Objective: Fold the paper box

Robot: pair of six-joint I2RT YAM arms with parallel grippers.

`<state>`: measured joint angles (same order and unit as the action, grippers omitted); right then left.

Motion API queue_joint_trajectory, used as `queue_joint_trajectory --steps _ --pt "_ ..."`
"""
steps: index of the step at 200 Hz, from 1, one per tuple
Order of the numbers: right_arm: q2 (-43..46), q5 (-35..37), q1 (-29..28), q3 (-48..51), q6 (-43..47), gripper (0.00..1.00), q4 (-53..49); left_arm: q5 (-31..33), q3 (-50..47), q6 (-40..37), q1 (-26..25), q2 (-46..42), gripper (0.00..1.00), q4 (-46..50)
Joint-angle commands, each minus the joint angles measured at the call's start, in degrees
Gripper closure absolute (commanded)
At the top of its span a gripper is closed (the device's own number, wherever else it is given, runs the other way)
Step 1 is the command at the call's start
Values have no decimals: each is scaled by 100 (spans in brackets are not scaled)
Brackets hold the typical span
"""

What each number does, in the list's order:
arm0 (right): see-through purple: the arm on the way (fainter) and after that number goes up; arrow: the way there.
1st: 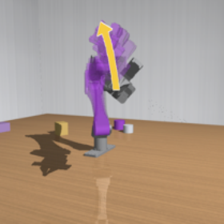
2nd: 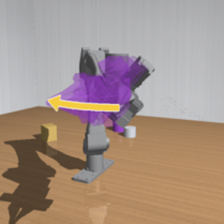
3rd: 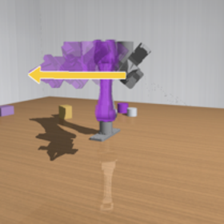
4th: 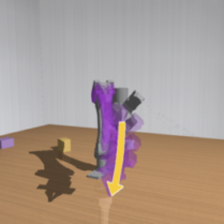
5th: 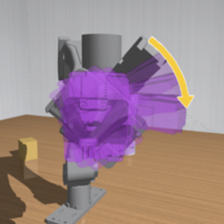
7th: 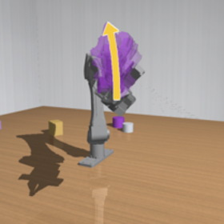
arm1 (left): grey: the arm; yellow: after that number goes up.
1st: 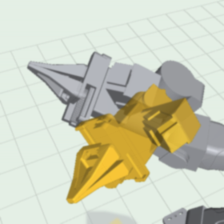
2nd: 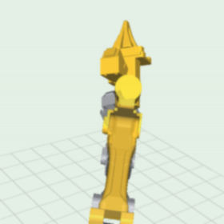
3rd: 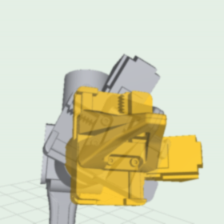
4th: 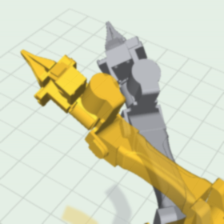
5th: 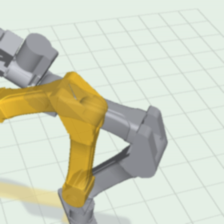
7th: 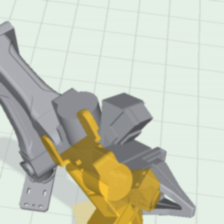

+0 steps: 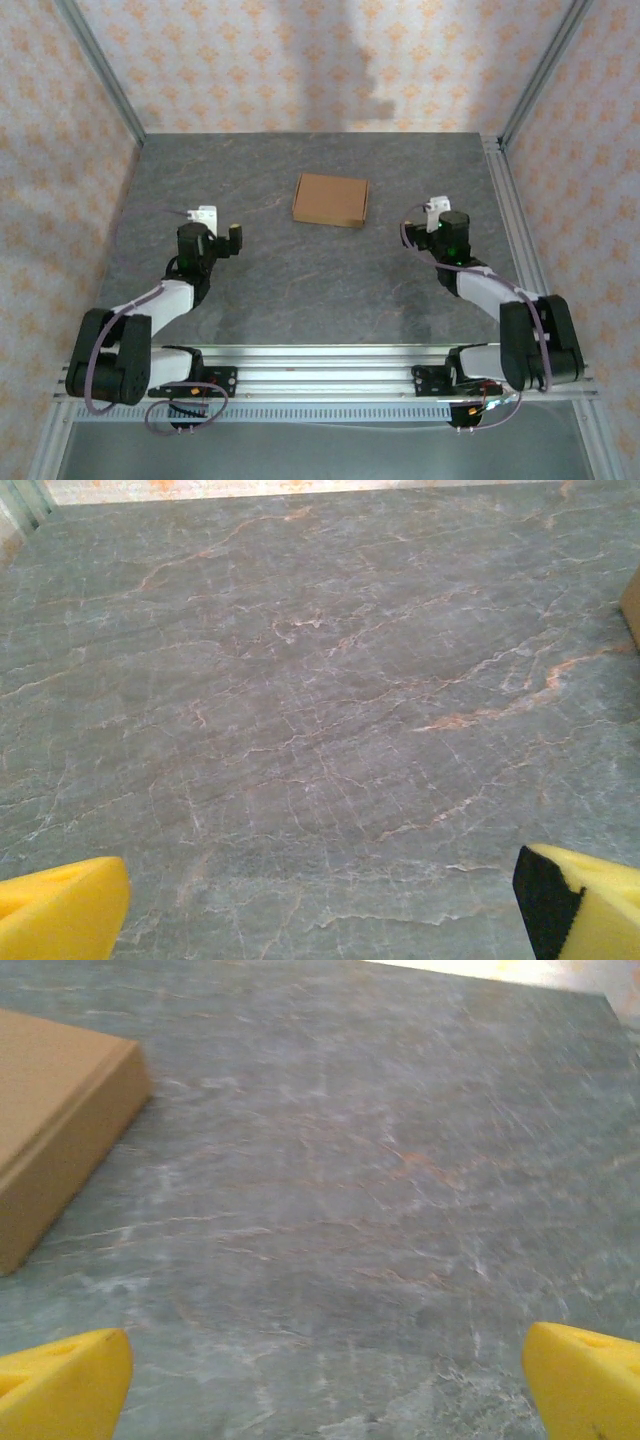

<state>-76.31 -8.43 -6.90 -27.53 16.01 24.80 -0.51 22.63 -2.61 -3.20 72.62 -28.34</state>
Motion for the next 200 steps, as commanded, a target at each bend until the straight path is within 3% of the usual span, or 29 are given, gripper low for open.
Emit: queue_joint_trajectory --steps 1,29,41,52,200 --pt "-559 -161 215 296 -499 0 1492 52 140 -124 135 272 0 -464" --pt "-710 -775 718 396 -894 0 1914 -90 -79 88 197 854 0 -1510" --pt "-937 -880 892 523 -1112 0 2438 -167 207 48 208 1301 0 -1378" --pt "-888 -958 991 481 -1191 0 2245 104 252 211 232 1282 0 -1248" --pt "-1030 -871 993 266 -1221 0 2013 229 270 170 168 1295 0 -1244"
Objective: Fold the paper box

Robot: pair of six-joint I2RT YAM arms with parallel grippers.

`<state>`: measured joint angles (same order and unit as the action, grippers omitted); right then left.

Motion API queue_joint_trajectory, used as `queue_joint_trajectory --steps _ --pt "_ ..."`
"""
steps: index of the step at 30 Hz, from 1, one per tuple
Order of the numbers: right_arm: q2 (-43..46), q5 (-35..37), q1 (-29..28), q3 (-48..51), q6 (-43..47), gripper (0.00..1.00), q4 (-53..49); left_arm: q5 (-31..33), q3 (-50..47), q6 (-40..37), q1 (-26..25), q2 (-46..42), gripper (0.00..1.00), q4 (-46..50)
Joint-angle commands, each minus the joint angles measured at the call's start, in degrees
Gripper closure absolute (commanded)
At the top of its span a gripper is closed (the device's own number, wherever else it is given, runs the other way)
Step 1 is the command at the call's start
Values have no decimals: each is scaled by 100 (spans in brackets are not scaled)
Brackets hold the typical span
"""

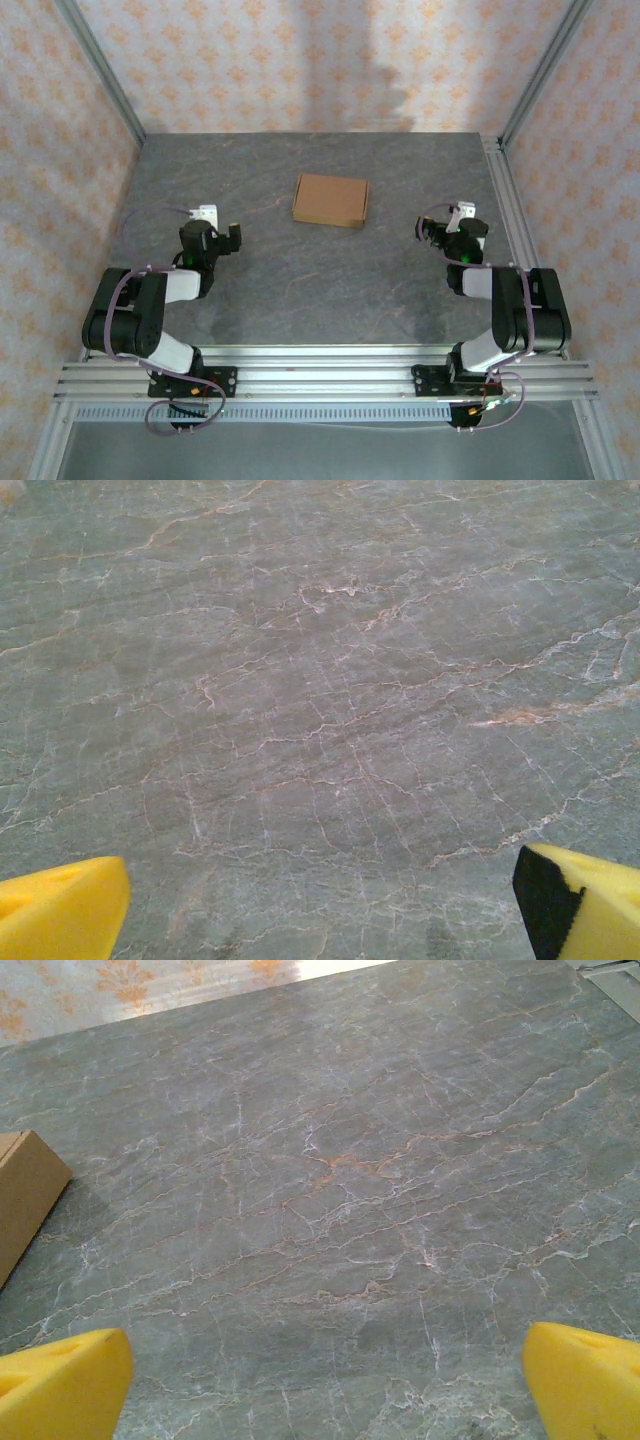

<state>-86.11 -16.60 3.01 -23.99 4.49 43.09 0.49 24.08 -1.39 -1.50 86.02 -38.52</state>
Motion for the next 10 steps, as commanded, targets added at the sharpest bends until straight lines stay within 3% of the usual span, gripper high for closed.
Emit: queue_joint_trajectory --steps 1,10 --pt "-48 -54 3 -89 -70 0 183 128 125 45 -6 -48 0 -226" --pt "-40 -54 6 -80 -69 0 191 144 124 38 -17 -49 0 -226"
